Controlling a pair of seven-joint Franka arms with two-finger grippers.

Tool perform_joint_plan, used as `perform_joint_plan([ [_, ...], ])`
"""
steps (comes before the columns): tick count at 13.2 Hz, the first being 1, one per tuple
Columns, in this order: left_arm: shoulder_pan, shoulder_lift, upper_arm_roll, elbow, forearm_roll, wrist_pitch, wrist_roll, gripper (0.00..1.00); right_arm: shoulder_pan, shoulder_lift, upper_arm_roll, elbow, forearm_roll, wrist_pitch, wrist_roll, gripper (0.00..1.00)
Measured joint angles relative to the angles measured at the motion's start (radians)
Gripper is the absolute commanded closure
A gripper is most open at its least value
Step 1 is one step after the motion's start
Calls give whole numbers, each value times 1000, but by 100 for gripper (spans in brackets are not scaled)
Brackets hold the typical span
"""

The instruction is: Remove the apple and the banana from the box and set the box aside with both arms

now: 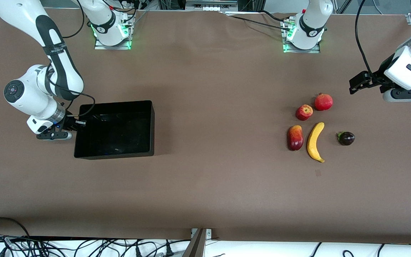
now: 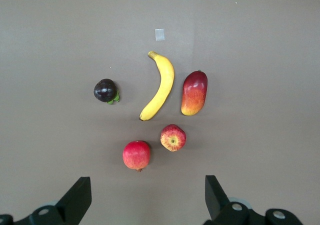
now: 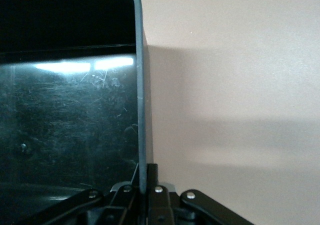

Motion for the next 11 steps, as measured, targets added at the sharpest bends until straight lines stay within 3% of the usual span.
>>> perform_joint_plan([
  [1,0,0,0,0,0,0,0,0,0,0,0,0,0,0,0,95],
  [2,0,0,0,0,0,0,0,0,0,0,0,0,0,0,0,30],
  [3,0,0,0,0,0,0,0,0,0,1,1,0,0,0,-2,0],
  [7,-1,-1,-1,0,0,-1,0,0,0,11,4,85,-1,-46,-3,0],
  [11,-2,-1,-2,0,0,-1,0,0,1,2,9,300,-1,-317,-2,0],
])
